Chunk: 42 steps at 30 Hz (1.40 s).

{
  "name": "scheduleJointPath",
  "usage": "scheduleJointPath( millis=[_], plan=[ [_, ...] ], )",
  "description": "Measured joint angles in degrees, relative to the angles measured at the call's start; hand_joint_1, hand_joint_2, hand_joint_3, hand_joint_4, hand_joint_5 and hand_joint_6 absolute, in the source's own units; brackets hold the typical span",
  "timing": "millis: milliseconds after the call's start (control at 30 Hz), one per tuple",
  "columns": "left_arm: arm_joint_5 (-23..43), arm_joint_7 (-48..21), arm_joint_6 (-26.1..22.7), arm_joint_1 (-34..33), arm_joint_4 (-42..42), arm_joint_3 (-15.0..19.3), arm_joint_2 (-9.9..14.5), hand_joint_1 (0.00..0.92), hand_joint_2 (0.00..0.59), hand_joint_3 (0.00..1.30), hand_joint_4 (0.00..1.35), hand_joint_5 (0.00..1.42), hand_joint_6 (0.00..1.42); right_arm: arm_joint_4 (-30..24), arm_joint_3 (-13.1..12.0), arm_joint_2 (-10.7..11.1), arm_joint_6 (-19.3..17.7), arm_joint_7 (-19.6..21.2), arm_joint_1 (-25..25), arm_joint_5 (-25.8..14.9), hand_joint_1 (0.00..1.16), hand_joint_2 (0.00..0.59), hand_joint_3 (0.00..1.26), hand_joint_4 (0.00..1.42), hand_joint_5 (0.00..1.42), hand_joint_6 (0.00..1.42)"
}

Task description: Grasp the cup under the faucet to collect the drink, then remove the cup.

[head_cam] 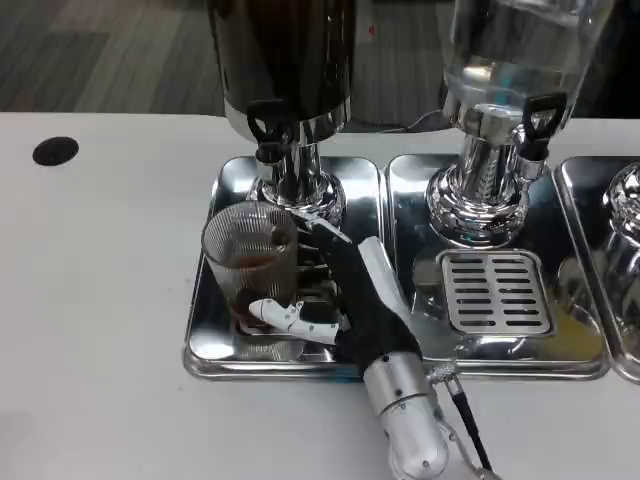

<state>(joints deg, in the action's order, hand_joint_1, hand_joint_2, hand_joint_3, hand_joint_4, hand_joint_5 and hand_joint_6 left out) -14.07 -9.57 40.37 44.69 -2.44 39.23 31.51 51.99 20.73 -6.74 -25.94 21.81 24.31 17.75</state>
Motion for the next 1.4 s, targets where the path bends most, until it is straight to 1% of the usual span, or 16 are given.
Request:
scheduleJointPath(
  millis=[633, 833, 1167, 1400],
  plan=[
    [-0.03, 0.0, -0.45, -0.18, -0.14, -0.74, 0.0, 0.0, 0.0, 0.0, 0.0, 0.0, 0.0, -3.28, 0.01, -0.08, 0.95, -0.27, -1.06, 0.56, 0.87, 0.208, 0.31, 0.33, 0.36, 0.48],
    [-0.03, 0.0, -0.45, -0.14, -0.19, -0.93, 0.0, 0.0, 0.0, 0.0, 0.0, 0.0, 0.0, -6.66, -0.02, -0.05, 1.36, -0.34, -1.29, 0.69, 0.87, 0.21, 0.31, 0.33, 0.36, 0.48],
    [-0.05, 0.0, -0.53, -0.32, -0.39, -0.97, 0.01, 0.0, 0.0, 0.0, 0.0, 0.0, 0.0, -9.22, -0.12, 1.14, 1.41, -0.92, -4.02, 0.73, 0.87, 0.21, 0.32, 0.34, 0.37, 0.49],
    [-0.06, 0.0, -0.62, -0.33, -1.28, -1.11, 0.01, 0.0, 0.0, 0.0, 0.0, 0.0, 0.0, -9.43, -0.35, 1.24, 1.41, -1.19, -4.27, 0.71, 0.87, 0.21, 0.32, 0.34, 0.37, 0.49]
  ],
)
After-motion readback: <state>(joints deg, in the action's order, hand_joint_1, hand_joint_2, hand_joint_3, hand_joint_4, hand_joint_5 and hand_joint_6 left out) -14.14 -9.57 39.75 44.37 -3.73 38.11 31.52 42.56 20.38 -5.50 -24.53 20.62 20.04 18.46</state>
